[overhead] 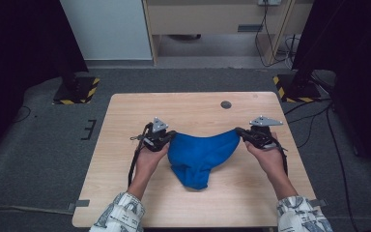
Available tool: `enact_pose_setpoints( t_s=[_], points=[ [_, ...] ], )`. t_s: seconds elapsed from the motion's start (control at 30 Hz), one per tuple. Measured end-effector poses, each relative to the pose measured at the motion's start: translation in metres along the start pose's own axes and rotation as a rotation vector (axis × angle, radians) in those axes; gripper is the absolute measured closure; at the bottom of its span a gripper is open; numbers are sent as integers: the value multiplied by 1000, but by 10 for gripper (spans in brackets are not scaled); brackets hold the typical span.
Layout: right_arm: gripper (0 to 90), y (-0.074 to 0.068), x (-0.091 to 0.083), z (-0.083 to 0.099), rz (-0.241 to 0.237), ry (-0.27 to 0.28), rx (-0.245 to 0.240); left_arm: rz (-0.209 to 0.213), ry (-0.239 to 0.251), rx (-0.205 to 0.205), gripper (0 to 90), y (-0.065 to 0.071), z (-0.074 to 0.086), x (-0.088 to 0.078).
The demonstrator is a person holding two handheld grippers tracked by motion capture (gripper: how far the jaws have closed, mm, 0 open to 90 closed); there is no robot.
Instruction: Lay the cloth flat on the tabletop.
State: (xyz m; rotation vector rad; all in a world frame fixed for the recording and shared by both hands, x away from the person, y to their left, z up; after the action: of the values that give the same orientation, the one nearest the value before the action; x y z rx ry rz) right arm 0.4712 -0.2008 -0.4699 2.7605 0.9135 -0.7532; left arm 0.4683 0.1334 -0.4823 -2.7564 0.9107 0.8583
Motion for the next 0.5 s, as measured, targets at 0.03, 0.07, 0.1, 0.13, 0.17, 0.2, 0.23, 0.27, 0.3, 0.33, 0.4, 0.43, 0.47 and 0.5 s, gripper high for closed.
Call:
enact_pose_setpoints(
  t_s=[0.03, 0.07, 0.1, 0.13, 0.17, 0.2, 0.23, 0.27, 0.3, 0.33, 0.4, 0.43, 0.47, 0.5],
  points=[
    [895, 0, -1, 0, 1, 2, 4, 0, 0, 1, 883, 0, 0, -1],
    [896, 1, -2, 0, 1, 3, 7, 1, 1, -1, 882, 0, 0, -2],
    [895, 1, -3, -1, 0, 4, 6, 4, 2, 4, 883, 1, -1, -3],
    [895, 1, -5, -2, -2, 6, 8, 3, 4, 5, 883, 2, -2, -3],
    [896, 1, -5, -2, -3, 10, 11, 3, 6, 8, 883, 2, -2, -4],
    [896, 1, -7, -3, -3, 11, 4, 3, 9, 12, 883, 3, -3, -5],
    [896, 1, -8, -4, -3, 16, 0, 6, 13, 11, 883, 3, -4, -6],
    [896, 1, -10, -5, -5, 18, -1, 9, 18, 9, 883, 4, -5, -7],
    [895, 1, -11, -6, -3, 26, 2, 9, 20, 11, 884, 5, -5, -8],
    [896, 1, -13, -7, -6, 28, 0, 10, 21, 11, 883, 5, -6, -8],
    [895, 0, -16, -9, -7, 37, -1, 14, 24, 12, 883, 7, -7, -9],
    [896, 0, -17, -10, -7, 38, -2, 14, 26, 13, 883, 7, -8, -9],
    [896, 0, -18, -11, -6, 42, -3, 16, 29, 16, 883, 7, -9, -9],
    [896, 0, -19, -11, -9, 44, -8, 18, 34, 13, 883, 8, -11, -10]
  ],
)
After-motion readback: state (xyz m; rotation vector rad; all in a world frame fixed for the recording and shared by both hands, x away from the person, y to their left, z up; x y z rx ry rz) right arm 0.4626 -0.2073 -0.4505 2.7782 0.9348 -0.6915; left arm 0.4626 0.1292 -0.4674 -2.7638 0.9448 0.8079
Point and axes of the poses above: each handheld gripper's, and its own axes: x roughly forward along the jaws, z roughly out of its underside, y roughly to its right, the point moved 3 cm from there along x, roughly forward along the jaws, and after that the axes turned 3 degrees about -x, right-handed, at the moved point
